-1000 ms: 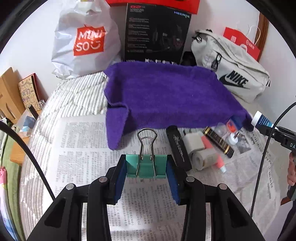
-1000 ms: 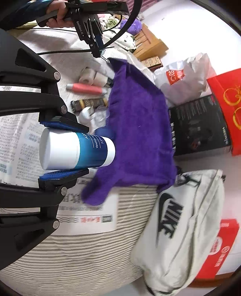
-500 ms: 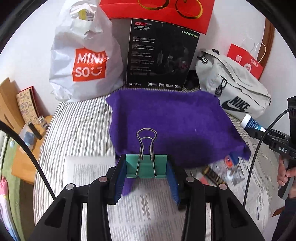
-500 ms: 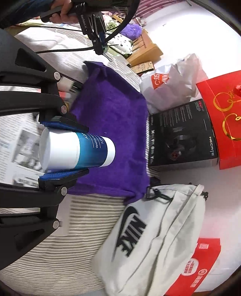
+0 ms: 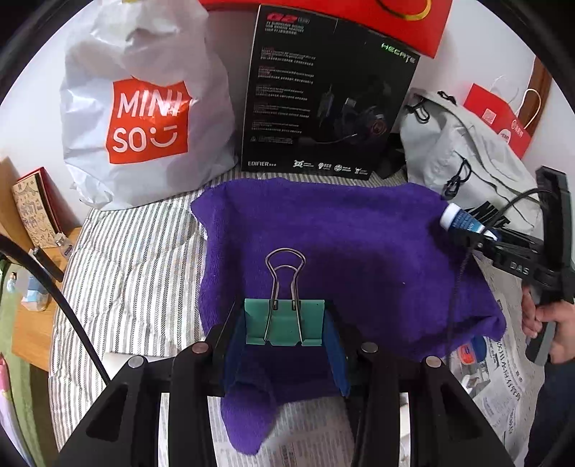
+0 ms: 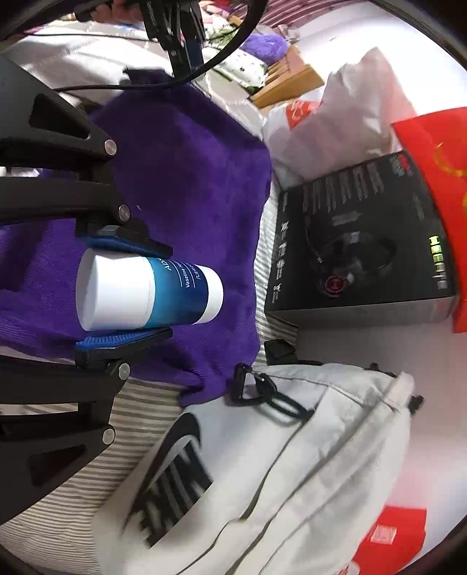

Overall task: Organize rigid objects
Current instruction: 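Carry the clip and bottle onto the purple towel and open both tools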

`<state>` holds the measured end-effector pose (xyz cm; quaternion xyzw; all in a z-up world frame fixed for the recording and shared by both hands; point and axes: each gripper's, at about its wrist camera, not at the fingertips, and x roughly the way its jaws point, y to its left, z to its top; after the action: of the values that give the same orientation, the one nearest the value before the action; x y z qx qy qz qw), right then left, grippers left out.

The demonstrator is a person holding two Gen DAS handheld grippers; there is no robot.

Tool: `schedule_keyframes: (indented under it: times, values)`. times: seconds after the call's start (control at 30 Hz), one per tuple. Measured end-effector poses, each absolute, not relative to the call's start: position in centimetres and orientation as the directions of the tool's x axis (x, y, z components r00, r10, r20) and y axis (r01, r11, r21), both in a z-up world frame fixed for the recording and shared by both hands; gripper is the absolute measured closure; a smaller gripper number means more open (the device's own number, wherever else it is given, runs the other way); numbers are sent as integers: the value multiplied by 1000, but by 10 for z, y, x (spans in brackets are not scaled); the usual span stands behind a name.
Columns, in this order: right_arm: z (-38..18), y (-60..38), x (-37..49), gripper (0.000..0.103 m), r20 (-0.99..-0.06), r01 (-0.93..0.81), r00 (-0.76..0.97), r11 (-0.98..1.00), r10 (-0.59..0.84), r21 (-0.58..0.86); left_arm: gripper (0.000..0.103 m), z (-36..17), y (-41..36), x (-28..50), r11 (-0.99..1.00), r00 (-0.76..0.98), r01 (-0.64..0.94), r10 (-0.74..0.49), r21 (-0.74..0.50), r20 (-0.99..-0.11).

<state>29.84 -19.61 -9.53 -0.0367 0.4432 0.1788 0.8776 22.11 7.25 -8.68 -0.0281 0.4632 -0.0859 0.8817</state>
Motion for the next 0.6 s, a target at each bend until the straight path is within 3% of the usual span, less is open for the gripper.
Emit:
schedule_keyframes:
  times: [0.37,0.6]
  values:
    - [-138,-179,341,66,-867,-349,463,937,183,11,64,-104,77,243,984,533,126,-177,-130,-827]
    - [-143,-180,341,65,-880,-373,434,928,191,17,64,-113,79,255,980,512,125,-196,-153,-836]
